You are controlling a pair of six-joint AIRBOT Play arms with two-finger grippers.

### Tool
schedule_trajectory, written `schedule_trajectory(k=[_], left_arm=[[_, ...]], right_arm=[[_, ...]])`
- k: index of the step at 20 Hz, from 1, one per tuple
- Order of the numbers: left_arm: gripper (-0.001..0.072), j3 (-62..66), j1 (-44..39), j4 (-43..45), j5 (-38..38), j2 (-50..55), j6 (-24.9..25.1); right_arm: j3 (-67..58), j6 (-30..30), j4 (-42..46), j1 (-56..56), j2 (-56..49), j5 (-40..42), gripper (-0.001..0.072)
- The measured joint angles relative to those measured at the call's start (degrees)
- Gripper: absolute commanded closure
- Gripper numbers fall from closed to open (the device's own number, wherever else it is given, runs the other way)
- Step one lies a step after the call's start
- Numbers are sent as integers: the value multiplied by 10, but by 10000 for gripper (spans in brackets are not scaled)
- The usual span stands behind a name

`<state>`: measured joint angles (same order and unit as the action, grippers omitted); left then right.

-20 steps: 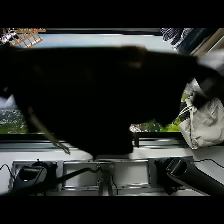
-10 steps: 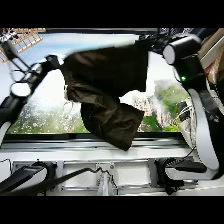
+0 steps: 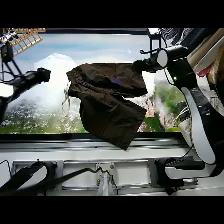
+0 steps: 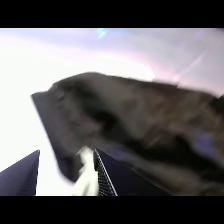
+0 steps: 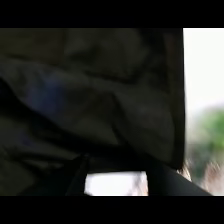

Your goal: Fold the clothes and pants, and hang the long-sleeved shirts on hangers.

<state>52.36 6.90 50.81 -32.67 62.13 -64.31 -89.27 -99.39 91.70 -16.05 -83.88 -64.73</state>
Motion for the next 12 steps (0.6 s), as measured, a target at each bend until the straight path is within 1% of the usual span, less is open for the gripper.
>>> schedule_trajectory(k=[2, 3, 4, 5, 6, 8, 12], left_arm=[[164, -7, 17, 16, -46, 4, 3], [135, -9, 19, 20, -63, 13, 13], [134, -11, 19, 22, -77, 24, 24], [112, -12, 16, 21, -86, 38, 41], [93, -13, 12, 18, -91, 53, 59], [91, -13, 2, -8, -93, 85, 107], [80, 4, -9, -111, -86, 151, 221]], right_arm=[[36, 15, -22, -1, 38, -12, 332], [56, 23, -34, -1, 59, -17, 330], [79, 31, -45, -1, 83, -20, 330], [103, 36, -61, 0, 107, -22, 329], [130, 42, -80, 0, 134, -29, 329], [187, 48, -111, -1, 188, -28, 330], [289, 49, -153, -1, 288, -14, 330]])
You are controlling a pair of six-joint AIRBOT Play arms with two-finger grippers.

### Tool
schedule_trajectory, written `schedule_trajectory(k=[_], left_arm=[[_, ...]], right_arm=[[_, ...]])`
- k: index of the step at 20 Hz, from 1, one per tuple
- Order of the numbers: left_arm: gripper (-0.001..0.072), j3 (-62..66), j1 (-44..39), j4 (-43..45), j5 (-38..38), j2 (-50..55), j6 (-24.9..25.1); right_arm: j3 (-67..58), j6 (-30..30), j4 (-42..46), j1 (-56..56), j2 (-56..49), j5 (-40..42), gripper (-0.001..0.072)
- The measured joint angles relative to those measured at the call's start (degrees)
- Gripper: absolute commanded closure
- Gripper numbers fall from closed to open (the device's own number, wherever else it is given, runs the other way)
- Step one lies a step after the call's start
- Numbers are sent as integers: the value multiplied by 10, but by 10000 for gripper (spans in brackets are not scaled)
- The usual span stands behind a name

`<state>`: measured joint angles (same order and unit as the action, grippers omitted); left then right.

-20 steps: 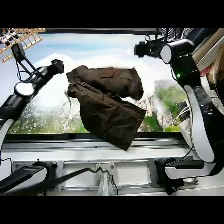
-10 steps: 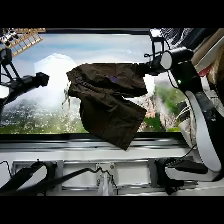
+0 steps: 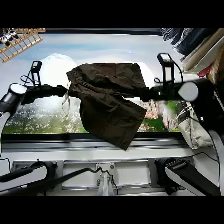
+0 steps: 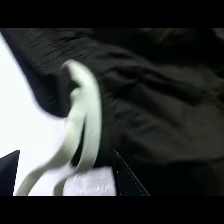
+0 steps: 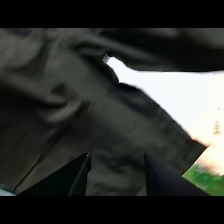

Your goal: Fold the clothes and pants, and hang the long-sleeved shirts on hangers.

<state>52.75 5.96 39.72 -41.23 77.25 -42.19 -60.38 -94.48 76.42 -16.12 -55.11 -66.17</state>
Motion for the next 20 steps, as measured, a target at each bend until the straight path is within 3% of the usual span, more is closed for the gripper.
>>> schedule_trajectory(k=[3, 5, 6, 9, 10, 15, 20], left_arm=[[84, 37, -4, -64, -28, 56, 61], [264, 68, -7, -89, -67, 95, 76], [312, 82, -9, -98, -91, 112, 80], [626, 111, -10, -126, -164, 147, 88], [699, 116, -9, -130, -183, 151, 88], [702, 126, 8, -136, -265, 116, 65], [700, 128, 11, 28, -290, -5, -83]], right_arm=[[45, -10, -14, 0, 49, 5, 330], [59, -15, -21, 0, 68, 5, 326], [64, -16, -22, 0, 74, 4, 300], [85, -28, -2, 0, 84, -28, 286], [98, -36, 13, 0, 86, -40, 286], [194, -80, 48, 0, 100, -28, 287], [248, -121, 100, 0, 78, 60, 287]])
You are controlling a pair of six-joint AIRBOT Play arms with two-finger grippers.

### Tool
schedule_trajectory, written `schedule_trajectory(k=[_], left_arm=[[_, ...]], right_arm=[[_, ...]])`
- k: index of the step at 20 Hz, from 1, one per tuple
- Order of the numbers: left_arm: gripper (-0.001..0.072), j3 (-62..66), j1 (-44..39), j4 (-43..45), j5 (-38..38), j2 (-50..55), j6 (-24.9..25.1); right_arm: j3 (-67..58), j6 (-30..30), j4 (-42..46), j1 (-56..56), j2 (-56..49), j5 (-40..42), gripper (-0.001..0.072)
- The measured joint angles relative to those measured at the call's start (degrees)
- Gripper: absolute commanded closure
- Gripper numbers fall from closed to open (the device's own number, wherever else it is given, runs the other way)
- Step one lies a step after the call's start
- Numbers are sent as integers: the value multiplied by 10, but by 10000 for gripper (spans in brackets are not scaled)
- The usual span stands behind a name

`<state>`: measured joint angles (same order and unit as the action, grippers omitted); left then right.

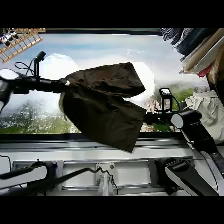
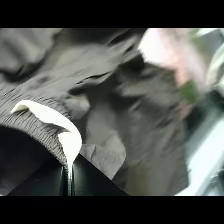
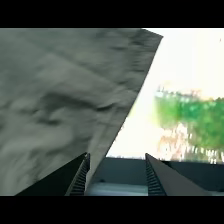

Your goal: Fold the clothes and pants, and hang the long-sleeved shirts on hangers.

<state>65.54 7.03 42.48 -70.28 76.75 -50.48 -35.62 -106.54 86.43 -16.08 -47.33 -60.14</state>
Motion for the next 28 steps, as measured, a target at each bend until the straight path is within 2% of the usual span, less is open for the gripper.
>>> schedule_trajectory(k=[2, 5, 6, 7, 8, 10, 11, 12, 13, 16, 20, 24, 26, 28], left_arm=[[700, 0, -13, 89, -14, -41, -67], [699, 0, -42, 184, -20, -60, -128], [637, 0, -52, 219, -6, -57, -149], [312, 0, -61, 260, 17, -52, -177], [21, 0, -66, 305, 44, -46, -208], [21, 0, -70, 383, 98, -37, -277], [55, 0, -69, 409, 114, -36, -305], [171, 0, -65, 428, 123, -35, -333], [224, 0, -59, 443, 124, -36, -353], [240, -16, -40, 465, 90, -47, -391], [239, -120, -22, 478, 65, -127, -446], [242, -226, -12, 445, 49, -197, -485], [364, -262, -10, 411, 42, -212, -490], [370, -288, -10, 387, 40, -219, -494]], right_arm=[[5, -2, 4, 0, -23, 24, 287], [9, -2, 6, 0, -57, 52, 287], [10, -2, 6, 0, -66, 59, 288], [10, -2, 3, 0, -72, 64, 288], [11, -4, 1, 0, -76, 66, 288], [11, -4, -4, 0, -79, 65, 288], [11, -3, -5, 0, -80, 61, 289], [11, 1, -5, 0, -80, 56, 289], [11, 3, -7, 0, -80, 51, 289], [11, 12, -13, 0, -75, 42, 290], [11, 22, -21, 0, -41, 37, 290], [11, 30, -25, 0, 4, 35, 290], [11, 31, -25, 0, 24, 29, 290], [12, 31, -27, 0, 40, 23, 290]])
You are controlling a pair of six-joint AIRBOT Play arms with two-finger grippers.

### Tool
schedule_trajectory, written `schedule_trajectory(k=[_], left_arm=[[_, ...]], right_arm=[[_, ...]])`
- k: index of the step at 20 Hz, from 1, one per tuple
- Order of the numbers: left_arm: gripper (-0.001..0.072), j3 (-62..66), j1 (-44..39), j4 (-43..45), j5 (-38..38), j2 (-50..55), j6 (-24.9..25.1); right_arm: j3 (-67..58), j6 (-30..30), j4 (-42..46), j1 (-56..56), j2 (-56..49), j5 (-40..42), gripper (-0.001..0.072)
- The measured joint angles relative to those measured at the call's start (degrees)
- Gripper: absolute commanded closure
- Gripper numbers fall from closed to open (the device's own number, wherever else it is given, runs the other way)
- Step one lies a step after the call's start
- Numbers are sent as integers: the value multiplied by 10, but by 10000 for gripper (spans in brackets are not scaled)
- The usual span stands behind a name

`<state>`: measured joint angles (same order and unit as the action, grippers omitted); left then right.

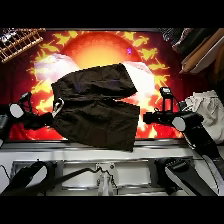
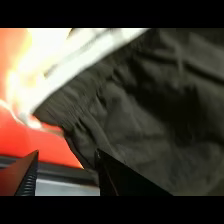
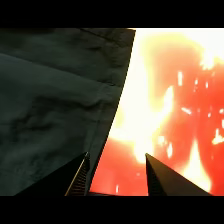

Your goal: Fold the clothes and pants, and hang the long-sleeved shirts on hangers.

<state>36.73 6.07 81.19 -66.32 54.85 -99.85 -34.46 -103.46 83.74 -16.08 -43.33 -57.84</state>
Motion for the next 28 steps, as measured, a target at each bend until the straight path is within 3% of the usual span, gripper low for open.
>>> schedule_trajectory(k=[12, 25, 26, 27, 28], left_arm=[[354, -49, 0, -71, 47, 36, 7], [360, -50, 0, -58, 95, 76, 22], [409, -49, 0, -60, 96, 81, 23], [507, -49, 0, -64, 95, 88, 25], [581, -49, 0, -63, 96, 92, 31]], right_arm=[[0, 1, 0, 0, 26, -11, 292], [0, 1, -16, 0, 26, -13, 318], [0, 1, -18, 0, 27, -13, 318], [0, 1, -20, 0, 28, -13, 321], [0, 1, -23, 0, 29, -13, 365]])
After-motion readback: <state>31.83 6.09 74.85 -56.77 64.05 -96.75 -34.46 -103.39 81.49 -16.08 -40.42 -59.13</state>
